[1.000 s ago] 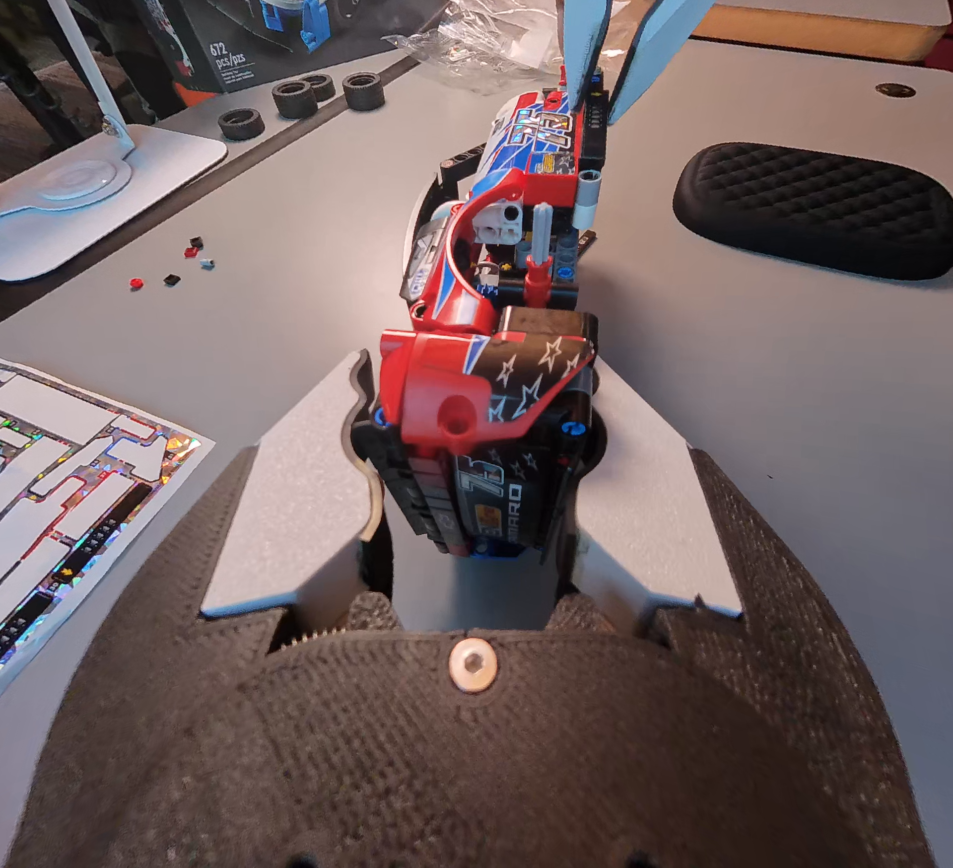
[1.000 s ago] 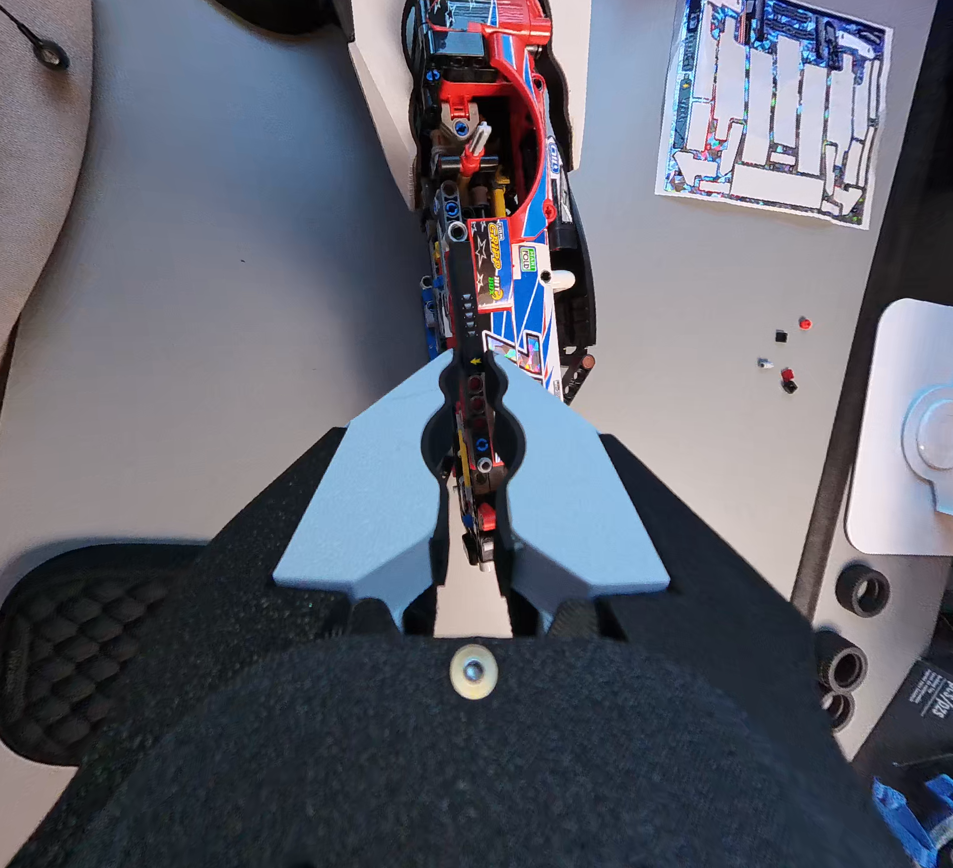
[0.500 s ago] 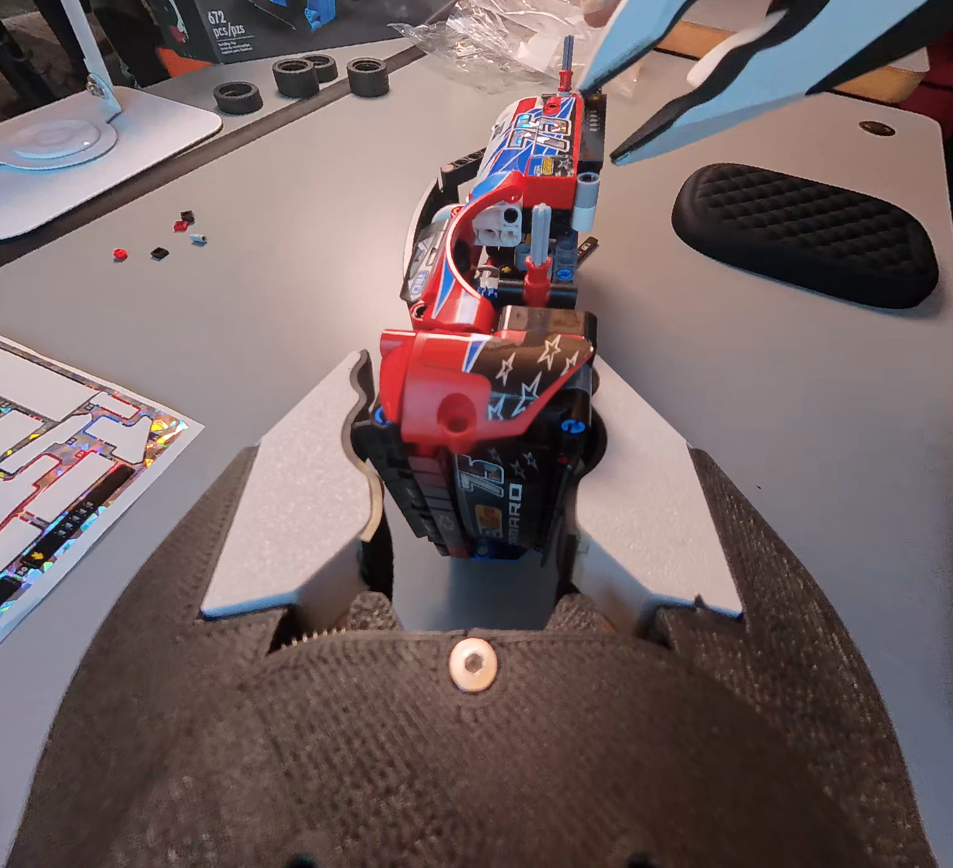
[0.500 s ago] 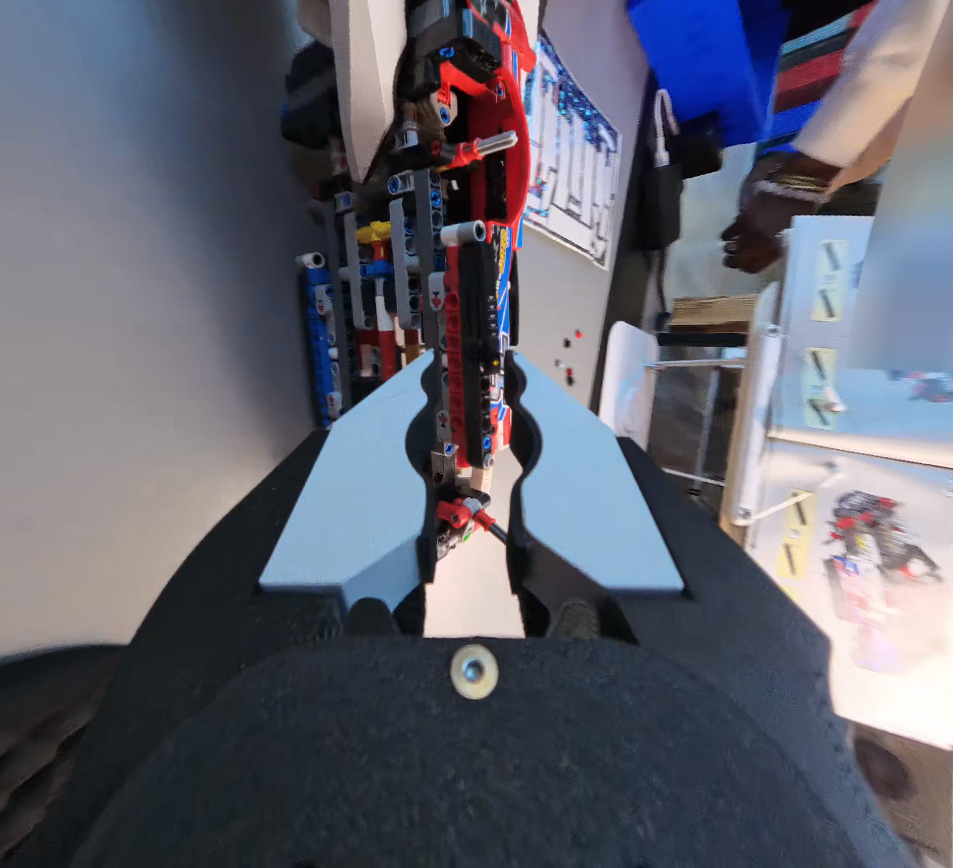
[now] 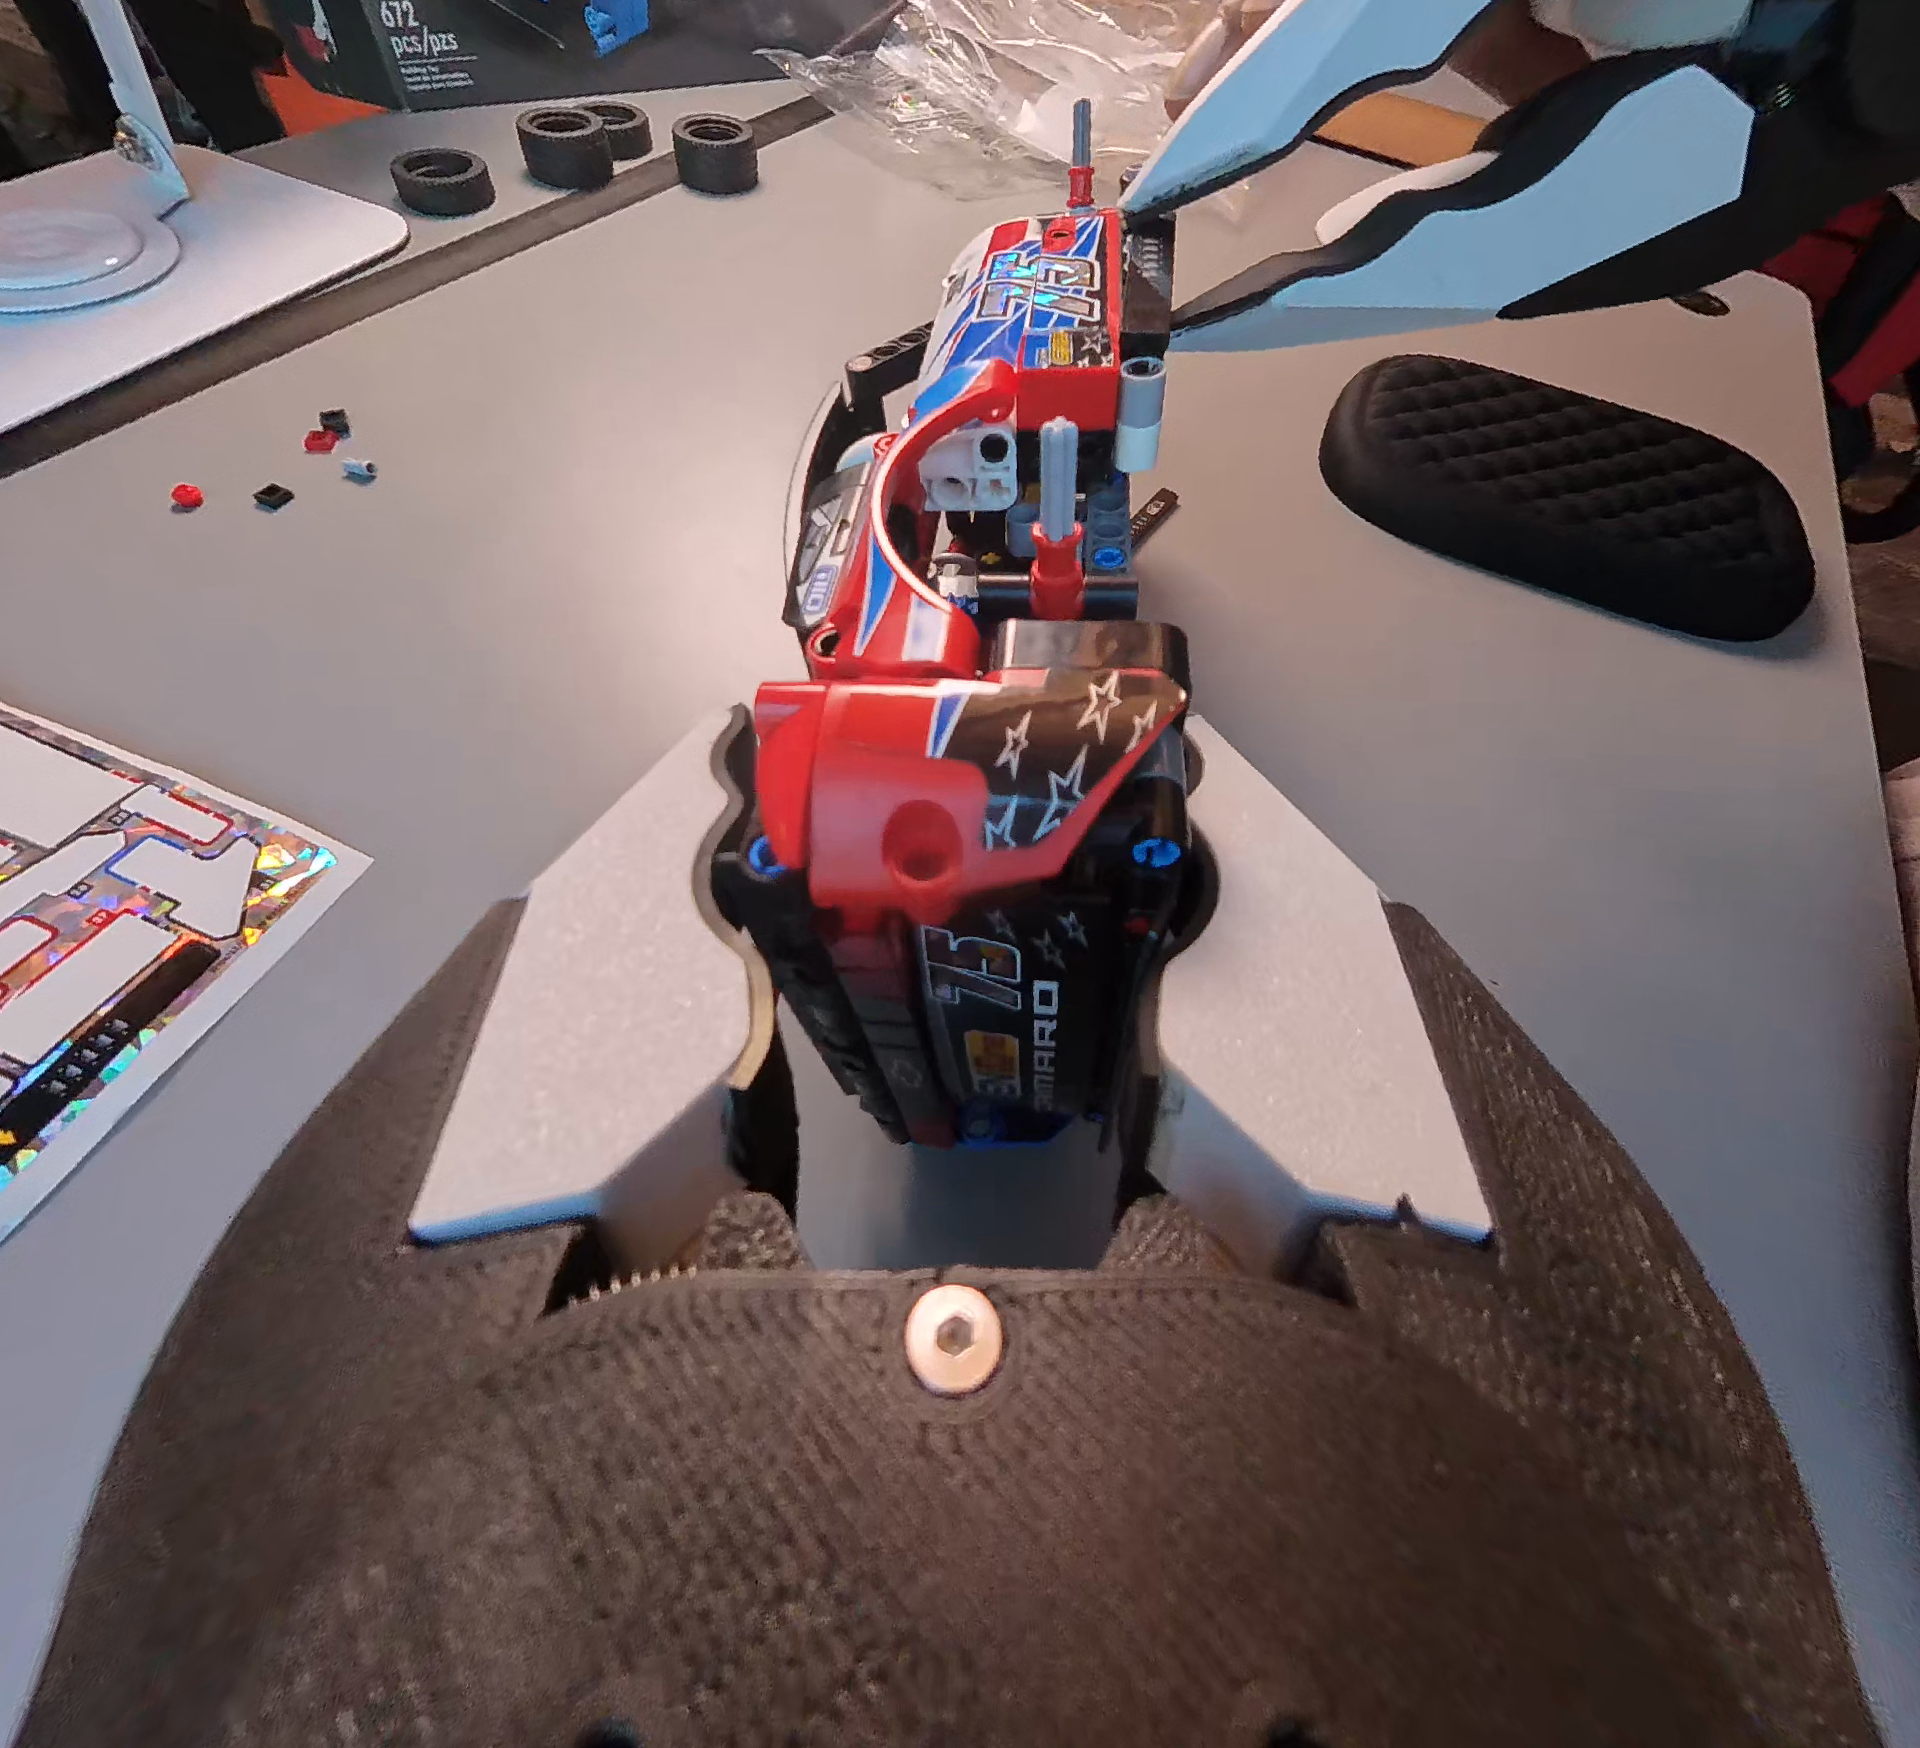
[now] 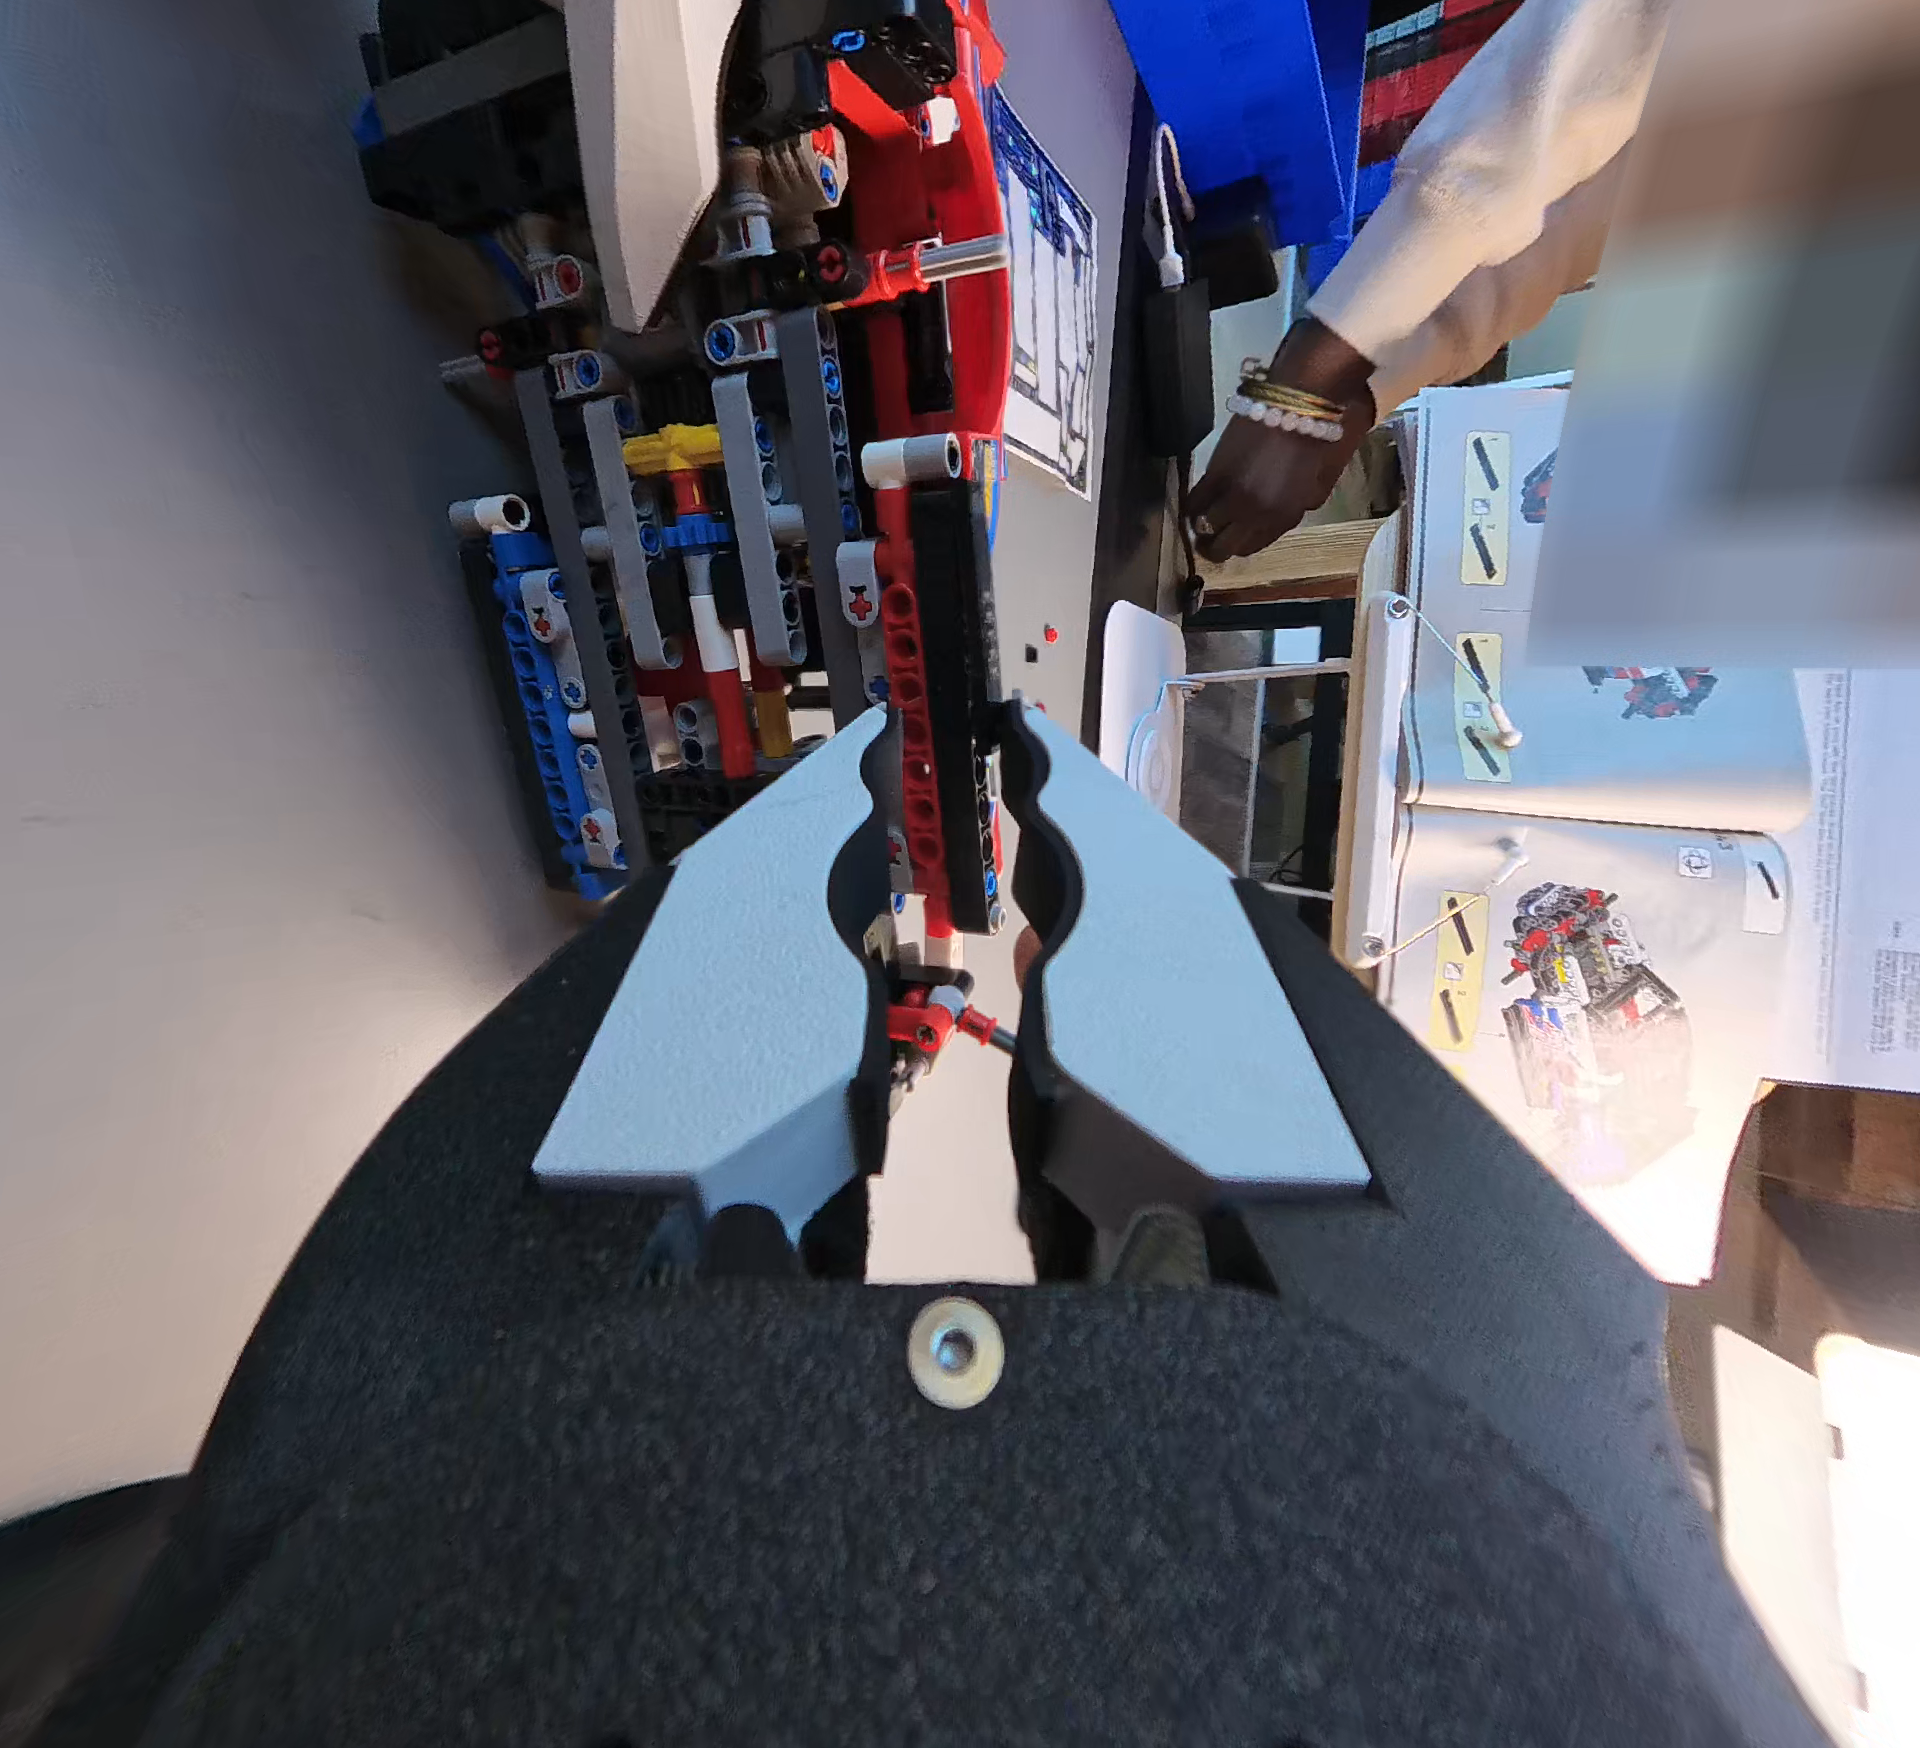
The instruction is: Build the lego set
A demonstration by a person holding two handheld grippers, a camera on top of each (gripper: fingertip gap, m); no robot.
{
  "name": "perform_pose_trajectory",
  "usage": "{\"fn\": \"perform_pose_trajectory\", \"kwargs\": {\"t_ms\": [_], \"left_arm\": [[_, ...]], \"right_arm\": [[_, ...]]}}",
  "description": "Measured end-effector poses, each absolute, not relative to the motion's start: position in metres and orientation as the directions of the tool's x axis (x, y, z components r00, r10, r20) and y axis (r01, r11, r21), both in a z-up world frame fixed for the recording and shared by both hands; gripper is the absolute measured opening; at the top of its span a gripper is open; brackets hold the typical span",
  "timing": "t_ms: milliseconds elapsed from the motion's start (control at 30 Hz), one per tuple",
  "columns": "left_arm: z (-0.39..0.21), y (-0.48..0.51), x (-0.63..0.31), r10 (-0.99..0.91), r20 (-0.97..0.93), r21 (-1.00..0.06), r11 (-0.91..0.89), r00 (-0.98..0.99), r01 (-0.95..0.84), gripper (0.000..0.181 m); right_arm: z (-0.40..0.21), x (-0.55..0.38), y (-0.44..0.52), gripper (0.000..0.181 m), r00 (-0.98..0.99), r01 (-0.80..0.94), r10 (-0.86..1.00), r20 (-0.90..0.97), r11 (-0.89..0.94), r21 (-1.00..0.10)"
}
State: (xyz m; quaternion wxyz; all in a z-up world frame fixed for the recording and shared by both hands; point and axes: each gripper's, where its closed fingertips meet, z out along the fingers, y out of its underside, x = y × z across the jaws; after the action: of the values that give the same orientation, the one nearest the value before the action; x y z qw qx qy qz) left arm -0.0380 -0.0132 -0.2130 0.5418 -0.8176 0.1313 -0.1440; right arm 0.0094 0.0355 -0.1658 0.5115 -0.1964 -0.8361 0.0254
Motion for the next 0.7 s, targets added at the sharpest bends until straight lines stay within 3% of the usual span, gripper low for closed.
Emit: {"fn": "perform_pose_trajectory", "kwargs": {"t_ms": [267,467,600,700], "left_arm": [[-0.2117,-0.0157,-0.0317,-0.408,0.048,-0.928,-0.357,0.912,-0.111,0.072],[-0.2111,-0.0159,-0.0310,-0.420,0.037,-0.932,-0.342,0.907,-0.120,0.072],[-0.2109,-0.0161,-0.0315,-0.423,0.050,-0.934,-0.341,0.905,-0.108,0.072],[-0.2108,-0.0163,-0.0306,-0.427,0.041,-0.934,-0.337,0.903,-0.117,0.072]], "right_arm": [[-0.1633,0.0126,0.0325,0.014,-0.463,0.270,0.369,0.806,0.925,-0.268],[-0.1601,0.0148,0.0316,0.009,-0.521,0.280,0.513,0.682,0.858,-0.432],[-0.1619,0.0131,0.0323,0.011,-0.514,0.249,0.450,0.730,0.893,-0.375],[-0.1607,0.0149,0.0312,0.010,-0.518,0.255,0.476,0.711,0.879,-0.403]]}}
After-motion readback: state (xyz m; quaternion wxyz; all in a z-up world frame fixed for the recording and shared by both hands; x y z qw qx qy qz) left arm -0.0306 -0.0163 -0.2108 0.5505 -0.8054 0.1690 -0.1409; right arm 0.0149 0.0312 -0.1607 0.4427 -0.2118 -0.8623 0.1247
